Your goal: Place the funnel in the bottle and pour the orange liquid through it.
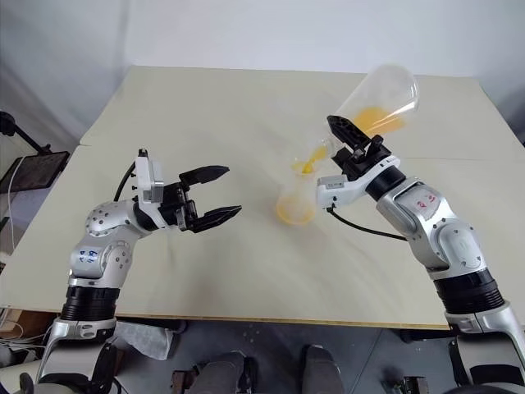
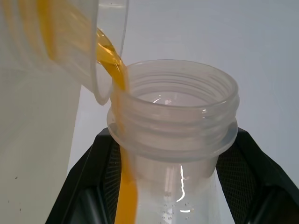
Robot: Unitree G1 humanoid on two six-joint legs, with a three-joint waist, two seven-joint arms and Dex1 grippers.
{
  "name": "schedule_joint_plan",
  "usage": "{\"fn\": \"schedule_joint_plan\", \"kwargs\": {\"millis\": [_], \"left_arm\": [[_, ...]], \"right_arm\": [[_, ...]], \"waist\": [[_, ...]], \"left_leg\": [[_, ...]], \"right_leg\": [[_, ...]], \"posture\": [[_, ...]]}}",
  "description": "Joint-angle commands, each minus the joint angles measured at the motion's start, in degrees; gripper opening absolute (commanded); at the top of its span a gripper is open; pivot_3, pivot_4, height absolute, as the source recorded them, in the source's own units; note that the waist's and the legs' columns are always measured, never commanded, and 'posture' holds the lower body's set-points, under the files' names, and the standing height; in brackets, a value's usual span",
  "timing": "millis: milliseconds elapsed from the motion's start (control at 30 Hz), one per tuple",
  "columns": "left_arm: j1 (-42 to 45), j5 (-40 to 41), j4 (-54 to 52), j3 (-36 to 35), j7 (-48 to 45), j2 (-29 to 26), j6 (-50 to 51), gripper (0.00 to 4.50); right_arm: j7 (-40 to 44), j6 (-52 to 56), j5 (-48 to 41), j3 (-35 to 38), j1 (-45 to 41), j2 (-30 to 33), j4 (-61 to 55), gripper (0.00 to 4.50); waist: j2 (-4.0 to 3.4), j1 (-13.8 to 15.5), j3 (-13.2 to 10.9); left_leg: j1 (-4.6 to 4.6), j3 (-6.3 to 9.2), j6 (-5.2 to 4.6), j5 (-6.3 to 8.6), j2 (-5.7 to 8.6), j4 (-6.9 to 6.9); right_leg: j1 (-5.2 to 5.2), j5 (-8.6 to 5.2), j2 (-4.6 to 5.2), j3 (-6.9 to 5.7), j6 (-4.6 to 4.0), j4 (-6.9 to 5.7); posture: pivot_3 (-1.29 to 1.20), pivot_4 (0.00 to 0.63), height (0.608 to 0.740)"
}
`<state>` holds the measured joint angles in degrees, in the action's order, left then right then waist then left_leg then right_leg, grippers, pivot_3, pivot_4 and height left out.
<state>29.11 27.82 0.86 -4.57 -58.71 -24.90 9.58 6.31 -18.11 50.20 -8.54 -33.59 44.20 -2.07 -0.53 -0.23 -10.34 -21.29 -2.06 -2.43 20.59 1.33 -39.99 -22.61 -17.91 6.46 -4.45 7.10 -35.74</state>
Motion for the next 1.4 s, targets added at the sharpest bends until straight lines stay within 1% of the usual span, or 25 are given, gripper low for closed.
{"fn": "schedule_joint_plan", "kwargs": {"millis": [33, 1400], "left_arm": [[1.33, 0.86, -0.67, -0.44, 0.34, 0.3, -0.79, 4.5], [0.39, 0.72, -1.15, -0.59, 1.31, 1.84, -1.65, 4.5]], "right_arm": [[-1.8, -0.55, -0.04, 1.74, -1.82, 0.91, -1.41, 2.42], [-4.55, -3.52, 2.74, 1.09, -4.04, 1.5, 2.23, 2.42]], "waist": [[0.0, 0.0, 0.0], [0.0, 0.0, 0.0]], "left_leg": [[0.0, 0.0, 0.0, 0.0, 0.0, 0.0], [0.0, 0.0, 0.01, 0.0, 0.0, 0.0]], "right_leg": [[0.0, 0.0, 0.0, 0.0, 0.0, 0.0], [0.0, 0.0, -0.01, 0.0, 0.0, 0.0]], "posture": [[0.0, 0.15, 0.74], [0.0, 0.15, 0.74]]}}
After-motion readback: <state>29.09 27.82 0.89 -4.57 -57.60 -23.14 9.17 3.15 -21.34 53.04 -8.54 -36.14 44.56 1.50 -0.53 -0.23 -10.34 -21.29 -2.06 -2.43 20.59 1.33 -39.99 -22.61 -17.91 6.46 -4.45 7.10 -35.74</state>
